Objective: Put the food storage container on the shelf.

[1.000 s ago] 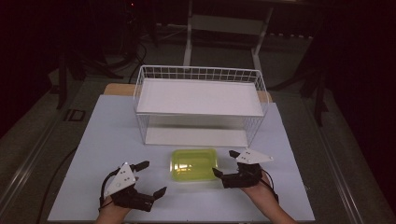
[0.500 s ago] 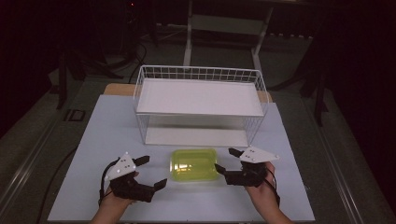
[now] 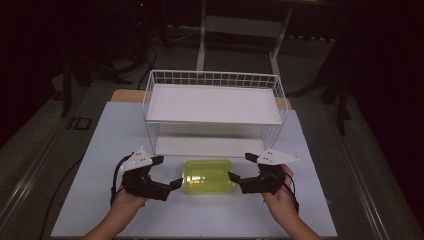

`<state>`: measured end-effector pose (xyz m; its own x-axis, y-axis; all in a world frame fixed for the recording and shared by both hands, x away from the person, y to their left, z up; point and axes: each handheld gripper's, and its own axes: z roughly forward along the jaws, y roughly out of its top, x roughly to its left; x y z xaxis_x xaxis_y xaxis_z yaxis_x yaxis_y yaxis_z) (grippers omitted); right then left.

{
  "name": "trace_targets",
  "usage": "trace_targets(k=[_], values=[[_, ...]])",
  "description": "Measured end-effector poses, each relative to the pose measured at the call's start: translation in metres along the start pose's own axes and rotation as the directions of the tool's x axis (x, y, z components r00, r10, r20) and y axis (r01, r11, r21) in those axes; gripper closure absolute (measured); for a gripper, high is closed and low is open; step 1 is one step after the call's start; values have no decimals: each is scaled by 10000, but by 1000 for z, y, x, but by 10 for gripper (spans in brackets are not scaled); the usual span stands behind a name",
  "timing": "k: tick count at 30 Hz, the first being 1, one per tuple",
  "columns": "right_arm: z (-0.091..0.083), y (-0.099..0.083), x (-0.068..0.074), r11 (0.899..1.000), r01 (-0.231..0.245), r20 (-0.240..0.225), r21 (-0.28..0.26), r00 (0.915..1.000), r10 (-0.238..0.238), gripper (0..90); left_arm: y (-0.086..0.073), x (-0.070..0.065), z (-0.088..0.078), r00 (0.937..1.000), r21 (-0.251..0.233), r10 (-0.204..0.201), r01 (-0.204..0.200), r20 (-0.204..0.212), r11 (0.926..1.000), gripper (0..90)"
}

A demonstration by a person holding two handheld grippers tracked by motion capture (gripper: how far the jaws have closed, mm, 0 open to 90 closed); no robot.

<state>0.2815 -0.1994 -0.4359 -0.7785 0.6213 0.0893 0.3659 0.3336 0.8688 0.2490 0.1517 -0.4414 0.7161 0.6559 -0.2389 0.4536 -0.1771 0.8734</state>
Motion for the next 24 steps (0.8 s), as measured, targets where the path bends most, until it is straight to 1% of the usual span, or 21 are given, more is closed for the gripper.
trace_targets(k=[2, 3, 4, 6, 7, 8, 9, 10, 11, 12, 13, 14, 16, 17, 19, 20, 21, 22, 23, 24], values=[[5, -1, -2, 9995, -282, 239, 124, 9993, 279, 115, 0, 1, 3, 10000, 37, -61, 61, 25, 10000, 0], [7, -1, -3, 9989, -410, 300, 204, 9987, 404, 115, 0, 3, 9, 9996, 139, -242, 240, 117, 9996, 0], [9, -2, -4, 9987, -465, 330, 217, 9984, 458, 115, 0, 3, 12, 9994, 171, -317, 314, 164, 9994, 0], [13, -3, -6, 9986, -496, 404, 198, 9980, 488, 116, 0, 4, 19, 9996, 323, -284, 280, 97, 9991, 0], [14, -4, -7, 9981, -535, 398, 293, 9978, 523, 116, 0, 4, 19, 9996, 323, -284, 280, 97, 9991, 0], [16, -6, -9, 9977, -611, 448, 306, 9972, 597, 117, 0, 5, 26, 9997, 557, -219, 215, 66, 9982, 0], [17, -7, -9, 9966, -745, 467, 345, 9962, 728, 118, -1, 6, 30, 9997, 596, -255, 253, 31, 9979, 0], [19, -8, -11, 9958, -779, 415, 476, 9962, 759, 118, -2, 7, 34, 9994, 677, -336, 330, 70, 9972, 0], [21, -10, -11, 9945, -893, 414, 540, 9953, 871, 119, -3, 7, 38, 9994, 798, -357, 357, -16, 9962, 0], [22, -11, -12, 9931, -1023, 418, 571, 9941, 1000, 132, -3, 7, 38, 9994, 798, -357, 357, -16, 9962, 0], [22, -11, -12, 9931, -1023, 418, 571, 9941, 1000, 132, -4, 7, 42, 9992, 906, -393, 390, 11, 9951, 0], [24, -12, -13, 9920, -1075, 387, 656, 9937, 1051, 132, -6, 7, 50, 9991, 1126, -415, 425, -115, 9927, 0], [28, -17, -15, 9896, -1188, 351, 817, 9926, 1163, 155, -8, 8, 58, 9991, 1469, -425, 434, -95, 9882, 0], [30, -18, -15, 9881, -1225, 384, 925, 9921, 1194, 173, -10, 8, 61, 9987, 1573, -486, 502, -140, 9863, 0], [32, -22, -17, 9841, -1379, 375, 1118, 9902, 1345, 192, -14, 11, 66, 9967, 1702, -802, 809, -108, 9821, 0], [32, -22, -17, 9841, -1379, 375, 1118, 9902, 1345, 192, -14, 11, 66, 9967, 1702, -802, 809, -108, 9821, 0], [34, -23, -17, 9815, -1499, 422, 1195, 9884, 1458, 192, -16, 13, 67, 9954, 1712, -945, 954, -136, 9806, 0], [36, -27, -19, 9753, -1723, 402, 1384, 9849, 1683, 217, -20, 16, 70, 9923, 1808, -1223, 1237, -194, 9757, 0], [37, -28, -19, 9735, -1772, 462, 1446, 9840, 1723, 223, -22, 18, 71, 9916, 1913, -1260, 1290, -278, 9730, 0], [38, -30, -20, 9709, -1862, 409, 1505, 9824, 1821, 238, -24, 18, 71, 9915, 2038, -1265, 1301, -304, 9703, 1]])
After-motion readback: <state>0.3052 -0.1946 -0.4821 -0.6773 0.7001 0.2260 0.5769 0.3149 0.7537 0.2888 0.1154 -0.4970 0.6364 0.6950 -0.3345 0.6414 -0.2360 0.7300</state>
